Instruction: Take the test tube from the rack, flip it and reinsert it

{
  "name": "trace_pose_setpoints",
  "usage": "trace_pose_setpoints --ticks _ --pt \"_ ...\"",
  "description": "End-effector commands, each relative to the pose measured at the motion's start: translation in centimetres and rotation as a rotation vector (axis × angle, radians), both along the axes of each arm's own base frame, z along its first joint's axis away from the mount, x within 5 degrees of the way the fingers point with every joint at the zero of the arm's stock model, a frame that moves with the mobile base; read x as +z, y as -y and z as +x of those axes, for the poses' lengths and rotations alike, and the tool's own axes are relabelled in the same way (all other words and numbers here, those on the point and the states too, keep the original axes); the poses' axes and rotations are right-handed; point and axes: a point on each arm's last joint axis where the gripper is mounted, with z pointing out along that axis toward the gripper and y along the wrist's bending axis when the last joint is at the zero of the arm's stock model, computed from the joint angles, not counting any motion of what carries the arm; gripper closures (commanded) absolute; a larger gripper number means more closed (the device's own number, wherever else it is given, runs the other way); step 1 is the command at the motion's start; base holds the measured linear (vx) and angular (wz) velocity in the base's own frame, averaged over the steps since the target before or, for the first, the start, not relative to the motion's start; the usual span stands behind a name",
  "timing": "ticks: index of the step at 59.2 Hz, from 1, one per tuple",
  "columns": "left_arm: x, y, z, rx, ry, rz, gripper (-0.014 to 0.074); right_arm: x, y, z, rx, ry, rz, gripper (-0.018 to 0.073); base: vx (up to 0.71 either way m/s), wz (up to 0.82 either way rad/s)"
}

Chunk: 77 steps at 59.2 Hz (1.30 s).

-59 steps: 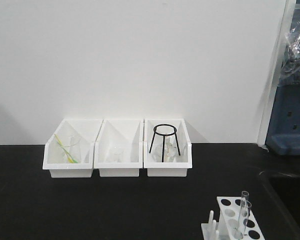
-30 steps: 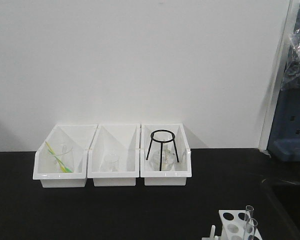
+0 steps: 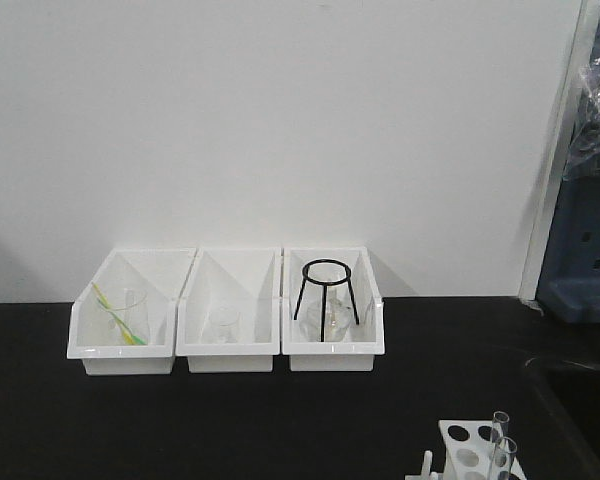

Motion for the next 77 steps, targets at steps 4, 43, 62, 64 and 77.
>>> trace_pose_setpoints --ticks 4,43,62,64,77 --pt "0.8 0.1 0.1 -0.008 0.094 -0.001 0.0603 8.8 -0.1 0.5 -0.046 0.174 -0.111 0.0568 0.0 0.02" --pt "0.8 0.1 0.1 -0.008 0.094 -0.001 0.0603 11.6 -0.8 10.1 -0.042 -0.05 -0.174 0.0333 0.0 0.0" --pt "0.8 0.1 0.1 -0.008 0.094 -0.001 0.0603 11.8 -0.8 10.0 -0.033 -0.024 -0.121 -0.0075 0.0 0.0" --pt "0.8 0.1 0.1 -0.008 0.094 -0.001 0.0603 11.7 -0.8 10.0 -0.025 -0.027 -0.094 -0.0078 0.0 0.0" --pt "0.8 0.1 0.1 -0.008 0.094 -0.001 0.0603 4.3 -2.0 10.9 0.078 -0.12 -0.129 -0.0028 0.0 0.0"
